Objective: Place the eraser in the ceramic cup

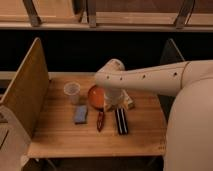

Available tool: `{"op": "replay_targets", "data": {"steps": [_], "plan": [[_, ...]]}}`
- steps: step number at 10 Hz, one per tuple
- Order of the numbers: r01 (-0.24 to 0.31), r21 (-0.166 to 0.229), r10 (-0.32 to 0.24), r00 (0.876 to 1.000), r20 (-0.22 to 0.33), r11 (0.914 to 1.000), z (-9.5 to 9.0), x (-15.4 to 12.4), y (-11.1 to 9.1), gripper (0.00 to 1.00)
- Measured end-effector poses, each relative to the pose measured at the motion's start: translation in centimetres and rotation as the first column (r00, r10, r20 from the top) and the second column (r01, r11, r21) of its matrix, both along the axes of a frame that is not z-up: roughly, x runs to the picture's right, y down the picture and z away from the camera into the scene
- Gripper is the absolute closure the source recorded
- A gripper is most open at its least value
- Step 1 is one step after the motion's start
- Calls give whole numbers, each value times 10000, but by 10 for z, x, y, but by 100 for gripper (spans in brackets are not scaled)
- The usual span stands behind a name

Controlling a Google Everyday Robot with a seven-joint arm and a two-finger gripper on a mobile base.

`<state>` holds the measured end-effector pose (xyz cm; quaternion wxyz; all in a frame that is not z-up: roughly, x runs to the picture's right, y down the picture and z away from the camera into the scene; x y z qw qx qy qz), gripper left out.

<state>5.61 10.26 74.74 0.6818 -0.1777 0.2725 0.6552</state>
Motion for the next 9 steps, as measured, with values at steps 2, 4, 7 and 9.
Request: {"op": "replay_targets", "data": {"steps": [2, 4, 7, 9], "plan": [[-125, 121, 125, 9999, -2, 9998, 10, 12, 4, 35], [-249, 131, 252, 9994, -232, 9996, 27, 39, 13, 35], [-660, -177, 658, 9977, -131, 9977, 58, 64, 29, 35], [-960, -296, 961, 9954, 13, 9949, 66, 66, 33, 35]]}}
